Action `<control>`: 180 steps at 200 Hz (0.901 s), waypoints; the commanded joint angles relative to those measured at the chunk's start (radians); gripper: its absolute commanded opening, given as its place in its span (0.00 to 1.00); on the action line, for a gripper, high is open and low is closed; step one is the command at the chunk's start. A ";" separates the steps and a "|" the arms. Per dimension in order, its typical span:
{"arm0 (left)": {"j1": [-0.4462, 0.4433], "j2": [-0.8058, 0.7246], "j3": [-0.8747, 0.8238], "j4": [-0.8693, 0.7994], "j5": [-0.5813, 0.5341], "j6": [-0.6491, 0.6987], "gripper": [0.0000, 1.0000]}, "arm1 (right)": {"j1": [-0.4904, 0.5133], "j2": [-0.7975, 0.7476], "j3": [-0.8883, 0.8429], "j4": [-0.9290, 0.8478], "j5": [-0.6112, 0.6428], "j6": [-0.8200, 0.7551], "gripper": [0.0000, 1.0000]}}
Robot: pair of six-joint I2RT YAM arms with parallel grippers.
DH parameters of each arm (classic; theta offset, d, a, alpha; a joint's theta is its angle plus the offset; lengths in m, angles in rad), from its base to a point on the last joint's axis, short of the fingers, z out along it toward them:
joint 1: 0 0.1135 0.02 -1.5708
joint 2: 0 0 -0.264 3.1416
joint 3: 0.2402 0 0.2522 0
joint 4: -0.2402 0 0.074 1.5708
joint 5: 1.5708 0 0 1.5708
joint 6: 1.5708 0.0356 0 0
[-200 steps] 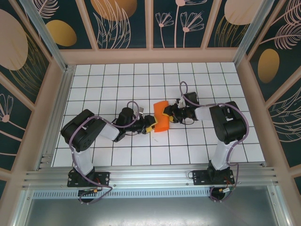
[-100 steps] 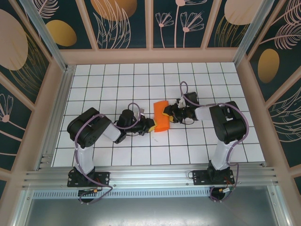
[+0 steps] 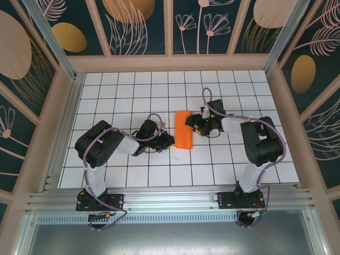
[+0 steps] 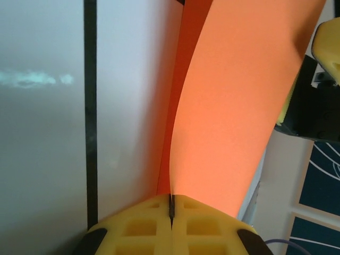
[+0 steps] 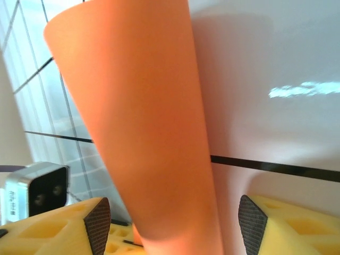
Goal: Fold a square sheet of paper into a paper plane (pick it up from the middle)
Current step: Hold the square sheet of paper at the center of the table.
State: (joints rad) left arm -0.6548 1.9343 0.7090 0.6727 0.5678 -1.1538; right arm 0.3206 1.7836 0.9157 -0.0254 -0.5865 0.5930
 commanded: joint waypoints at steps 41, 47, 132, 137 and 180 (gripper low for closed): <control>-0.003 -0.016 0.120 -0.223 -0.035 0.117 0.00 | 0.036 -0.065 0.118 -0.217 0.198 -0.199 0.67; -0.003 -0.014 0.128 -0.234 -0.035 0.121 0.00 | 0.042 -0.067 0.120 -0.224 0.215 -0.192 0.67; -0.002 0.000 0.153 -0.246 -0.002 0.119 0.00 | 0.074 -0.047 0.120 -0.275 0.268 -0.196 0.59; -0.003 0.000 0.153 -0.241 0.001 0.118 0.00 | 0.074 -0.045 0.120 -0.273 0.264 -0.201 0.58; -0.002 0.009 0.167 -0.236 0.009 0.114 0.00 | 0.075 -0.024 0.128 -0.256 0.162 -0.256 0.61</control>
State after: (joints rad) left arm -0.6548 1.9343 0.8478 0.4438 0.5545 -1.0508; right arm 0.3889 1.7386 1.0149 -0.2703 -0.3573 0.3897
